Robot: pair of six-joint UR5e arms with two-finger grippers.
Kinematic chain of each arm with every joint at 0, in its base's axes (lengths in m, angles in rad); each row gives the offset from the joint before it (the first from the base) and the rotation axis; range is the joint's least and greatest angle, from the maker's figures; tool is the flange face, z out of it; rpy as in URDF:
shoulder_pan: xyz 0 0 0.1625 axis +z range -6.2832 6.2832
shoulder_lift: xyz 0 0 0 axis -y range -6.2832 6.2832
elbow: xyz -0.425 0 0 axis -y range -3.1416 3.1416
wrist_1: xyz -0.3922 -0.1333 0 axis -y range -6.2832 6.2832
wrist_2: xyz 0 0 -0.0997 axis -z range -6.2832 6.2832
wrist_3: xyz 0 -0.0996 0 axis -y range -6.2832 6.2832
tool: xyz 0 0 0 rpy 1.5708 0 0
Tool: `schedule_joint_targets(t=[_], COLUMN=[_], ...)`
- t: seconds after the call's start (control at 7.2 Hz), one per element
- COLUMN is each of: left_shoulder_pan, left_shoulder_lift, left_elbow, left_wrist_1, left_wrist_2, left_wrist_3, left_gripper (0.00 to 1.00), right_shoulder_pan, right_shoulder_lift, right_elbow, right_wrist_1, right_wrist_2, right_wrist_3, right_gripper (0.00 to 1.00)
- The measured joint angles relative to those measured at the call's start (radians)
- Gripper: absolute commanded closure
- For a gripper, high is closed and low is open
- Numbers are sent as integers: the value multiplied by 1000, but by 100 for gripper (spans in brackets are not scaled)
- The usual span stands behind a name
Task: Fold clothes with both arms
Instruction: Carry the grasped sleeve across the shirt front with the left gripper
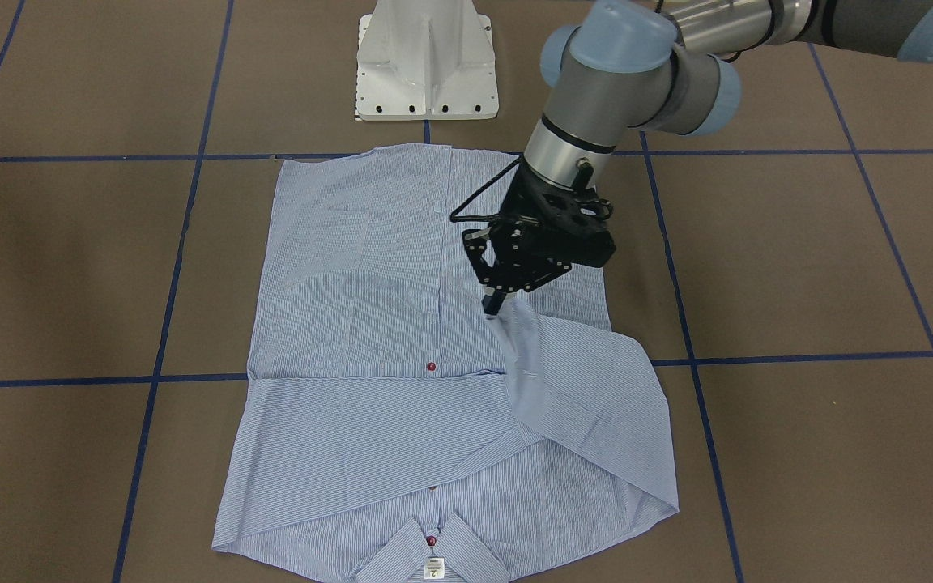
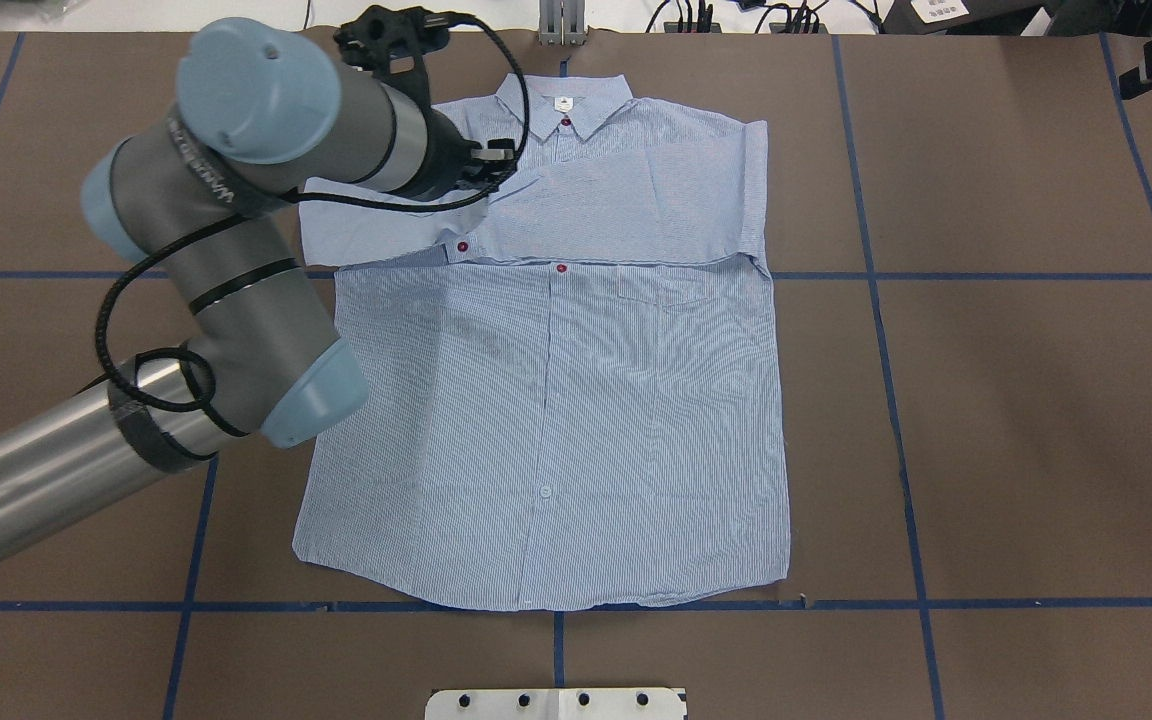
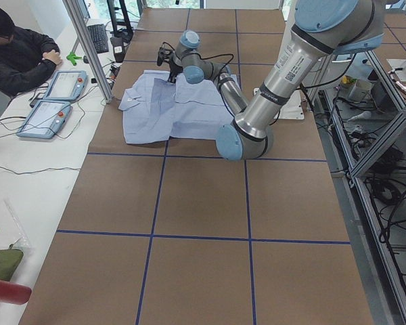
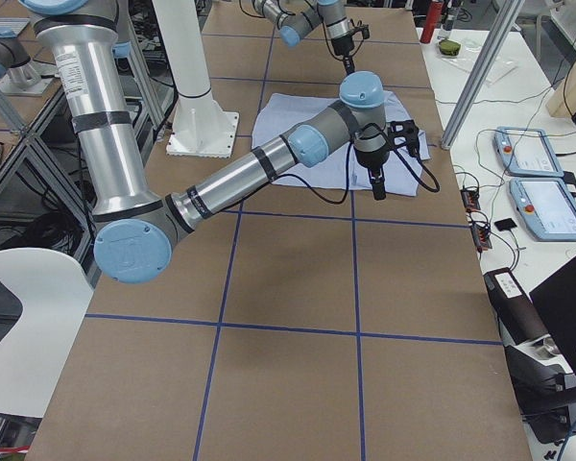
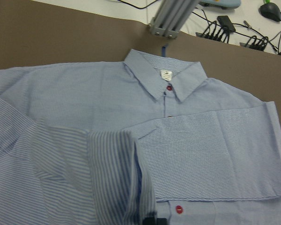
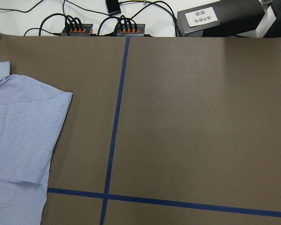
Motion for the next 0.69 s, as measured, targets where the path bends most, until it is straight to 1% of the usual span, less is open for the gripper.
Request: schedule_joint_targets(t=[0.14, 0.42, 0.69], left_shoulder_pan=[16, 27, 59], left_shoulder_lift=[-54, -96, -106], left_elbow=[42, 89, 119], left_wrist_1=[2, 3, -1], left_wrist_2=[10, 18, 66], left_wrist_3=[-4, -9, -8], left_gripper=[100, 100, 0], right_shoulder_pan=[0, 0, 0], right_shoulder_lift=[0, 0, 0], right_elbow=[0, 0, -2], right_wrist_1=[0, 0, -1], right_wrist_2=[0, 0, -2], right_wrist_3=[0, 0, 0], right_gripper=[0, 0, 0])
